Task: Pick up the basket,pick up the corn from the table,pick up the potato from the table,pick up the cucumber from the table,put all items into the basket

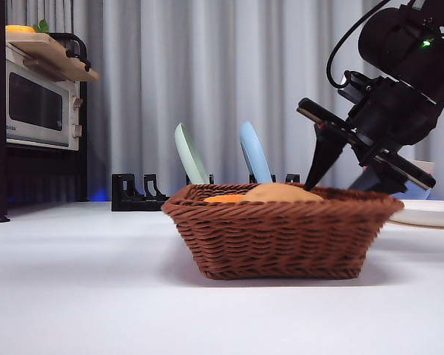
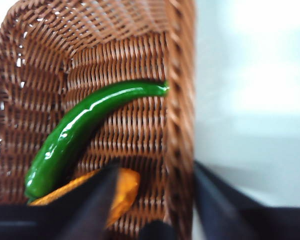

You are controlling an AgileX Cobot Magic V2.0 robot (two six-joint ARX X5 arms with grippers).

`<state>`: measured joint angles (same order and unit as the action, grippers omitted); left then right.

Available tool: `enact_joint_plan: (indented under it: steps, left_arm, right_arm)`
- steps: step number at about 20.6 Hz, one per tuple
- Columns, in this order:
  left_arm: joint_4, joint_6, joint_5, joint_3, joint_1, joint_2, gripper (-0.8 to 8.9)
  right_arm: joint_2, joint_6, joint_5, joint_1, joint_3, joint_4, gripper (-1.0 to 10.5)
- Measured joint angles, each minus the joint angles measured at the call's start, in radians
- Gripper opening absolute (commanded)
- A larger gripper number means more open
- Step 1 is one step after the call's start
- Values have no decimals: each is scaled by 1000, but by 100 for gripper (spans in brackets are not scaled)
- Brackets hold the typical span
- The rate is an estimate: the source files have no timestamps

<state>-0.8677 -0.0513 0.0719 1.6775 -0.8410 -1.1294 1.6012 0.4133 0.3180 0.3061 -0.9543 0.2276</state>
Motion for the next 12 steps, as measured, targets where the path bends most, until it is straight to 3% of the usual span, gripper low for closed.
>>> enact_joint_plan:
  steps: [4,5,8,12]
  left_arm:
    - [-39,0,2,0,0,20,532]
    - [-55,-5,6,0,0,30,433]
    - [-137,-16,44,0,0,55,1]
    - [-205,-17,58,0,0,57,-8]
  right_arm:
    - [-95,-42,-6,-34,0,15,504]
    - [-141,-53,-7,-40,0,26,503]
    - [-301,-101,-7,-44,0,60,481]
    - [-467,-153,-5,-43,0,103,145]
